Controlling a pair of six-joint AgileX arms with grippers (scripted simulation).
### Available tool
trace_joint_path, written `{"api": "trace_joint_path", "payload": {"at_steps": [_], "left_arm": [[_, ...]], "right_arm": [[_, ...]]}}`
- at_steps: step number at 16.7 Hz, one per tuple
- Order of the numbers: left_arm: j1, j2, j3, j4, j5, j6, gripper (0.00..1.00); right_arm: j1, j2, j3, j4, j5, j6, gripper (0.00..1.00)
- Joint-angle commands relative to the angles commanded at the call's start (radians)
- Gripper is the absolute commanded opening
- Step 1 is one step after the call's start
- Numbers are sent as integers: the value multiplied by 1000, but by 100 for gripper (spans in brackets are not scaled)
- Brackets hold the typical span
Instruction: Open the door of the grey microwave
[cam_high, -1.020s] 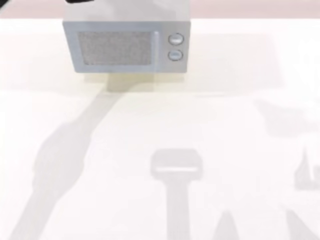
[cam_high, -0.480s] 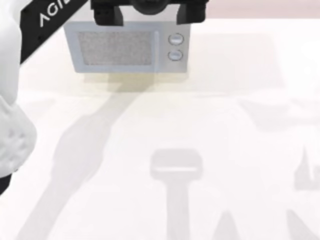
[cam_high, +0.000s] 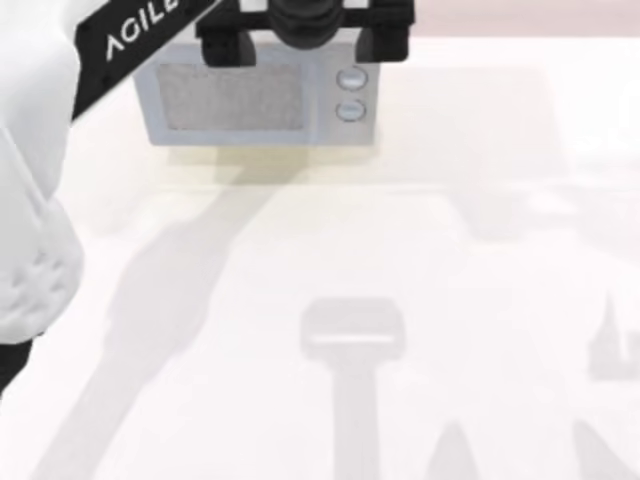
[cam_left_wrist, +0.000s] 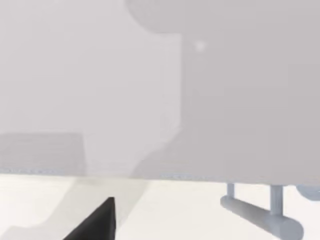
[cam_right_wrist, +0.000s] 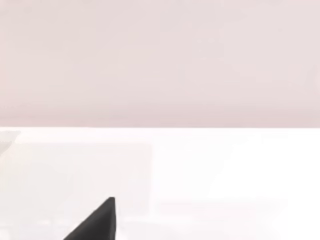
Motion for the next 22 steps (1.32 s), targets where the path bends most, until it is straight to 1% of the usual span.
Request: {"api": "trace_joint_path", "payload": {"at_steps": [3,7,20,21,22], "left_arm": [[18,31,-50,86,8,17,100],[20,36,-57,98,9,19,100],[20,36,-57,98,9,19,2],[20,36,-57,98,9,19,0],[20,36,-57,98,9,19,0]], "right_arm": [[0,0,0,0,0,0,100],[0,0,0,0,0,0,100],[0,0,0,0,0,0,100],[0,0,0,0,0,0,100],[0,0,0,0,0,0,100]]}}
